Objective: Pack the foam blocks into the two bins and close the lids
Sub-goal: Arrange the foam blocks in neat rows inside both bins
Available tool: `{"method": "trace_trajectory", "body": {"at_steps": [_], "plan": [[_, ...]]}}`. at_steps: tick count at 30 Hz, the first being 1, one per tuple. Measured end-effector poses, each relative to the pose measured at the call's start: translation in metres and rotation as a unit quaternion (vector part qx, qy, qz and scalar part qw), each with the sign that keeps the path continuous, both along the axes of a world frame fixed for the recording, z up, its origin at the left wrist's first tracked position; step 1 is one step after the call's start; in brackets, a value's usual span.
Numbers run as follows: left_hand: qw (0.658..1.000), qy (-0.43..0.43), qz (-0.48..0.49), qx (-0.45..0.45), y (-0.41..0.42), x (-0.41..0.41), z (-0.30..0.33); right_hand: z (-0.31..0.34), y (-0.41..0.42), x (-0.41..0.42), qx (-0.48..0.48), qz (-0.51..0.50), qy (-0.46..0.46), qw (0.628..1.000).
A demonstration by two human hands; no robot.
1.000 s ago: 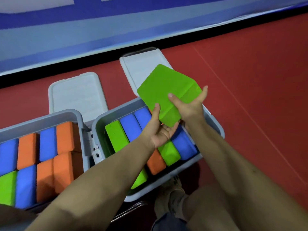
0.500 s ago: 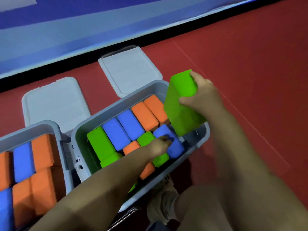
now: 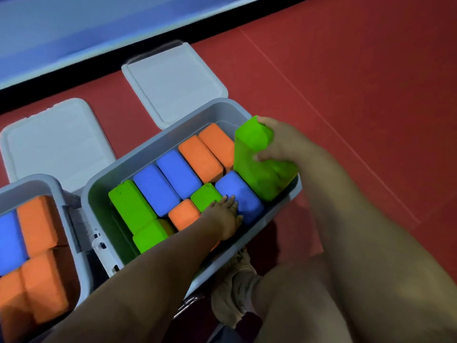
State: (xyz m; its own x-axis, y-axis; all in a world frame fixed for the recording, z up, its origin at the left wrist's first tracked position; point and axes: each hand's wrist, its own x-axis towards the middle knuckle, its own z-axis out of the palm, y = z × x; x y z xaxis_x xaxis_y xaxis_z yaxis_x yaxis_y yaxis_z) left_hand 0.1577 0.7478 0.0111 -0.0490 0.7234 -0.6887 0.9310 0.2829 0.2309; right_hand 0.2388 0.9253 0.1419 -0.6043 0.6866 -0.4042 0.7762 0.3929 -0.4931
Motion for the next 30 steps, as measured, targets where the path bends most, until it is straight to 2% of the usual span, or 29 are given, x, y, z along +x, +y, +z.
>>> {"method": "trace_trajectory", "body": {"at_steps": [4,7,9,11,13,16,19,21,28,30], "plan": [[1.000,0.007,-0.019,-0.010,-0.006,-0.003,0.000,-0.020,-0.005,0.000,-0.030,0.006,-0.027,0.999],[0.999,-0.003,-0.020,-0.027,-0.002,-0.007,0.005,-0.048,-0.012,0.004,-0.033,0.055,-0.131,0.989],[0.999,-0.017,-0.007,-0.043,-0.003,-0.009,0.008,-0.071,-0.020,0.008,-0.043,0.084,-0.193,0.977],[0.998,-0.046,0.007,-0.047,-0.007,-0.012,0.017,-0.088,-0.023,0.008,-0.041,0.074,-0.204,0.975],[0.994,-0.090,0.061,-0.016,-0.015,-0.017,0.030,-0.097,-0.024,0.007,-0.014,0.075,-0.212,0.974],[0.957,-0.138,0.251,0.052,-0.025,-0.026,0.055,-0.098,-0.031,0.002,-0.008,0.081,-0.238,0.968],[0.905,-0.186,0.377,0.070,-0.026,-0.026,0.067,-0.098,-0.043,-0.001,-0.020,0.081,-0.256,0.963],[0.877,-0.221,0.420,0.081,-0.024,-0.023,0.069,-0.099,-0.046,-0.001,-0.012,0.085,-0.267,0.960],[0.847,-0.234,0.469,0.088,-0.032,-0.029,0.049,-0.110,-0.036,0.004,-0.033,0.099,-0.283,0.954],[0.830,-0.233,0.499,0.089,-0.037,-0.034,0.045,-0.109,-0.032,0.006,-0.048,0.092,-0.278,0.955]]}}
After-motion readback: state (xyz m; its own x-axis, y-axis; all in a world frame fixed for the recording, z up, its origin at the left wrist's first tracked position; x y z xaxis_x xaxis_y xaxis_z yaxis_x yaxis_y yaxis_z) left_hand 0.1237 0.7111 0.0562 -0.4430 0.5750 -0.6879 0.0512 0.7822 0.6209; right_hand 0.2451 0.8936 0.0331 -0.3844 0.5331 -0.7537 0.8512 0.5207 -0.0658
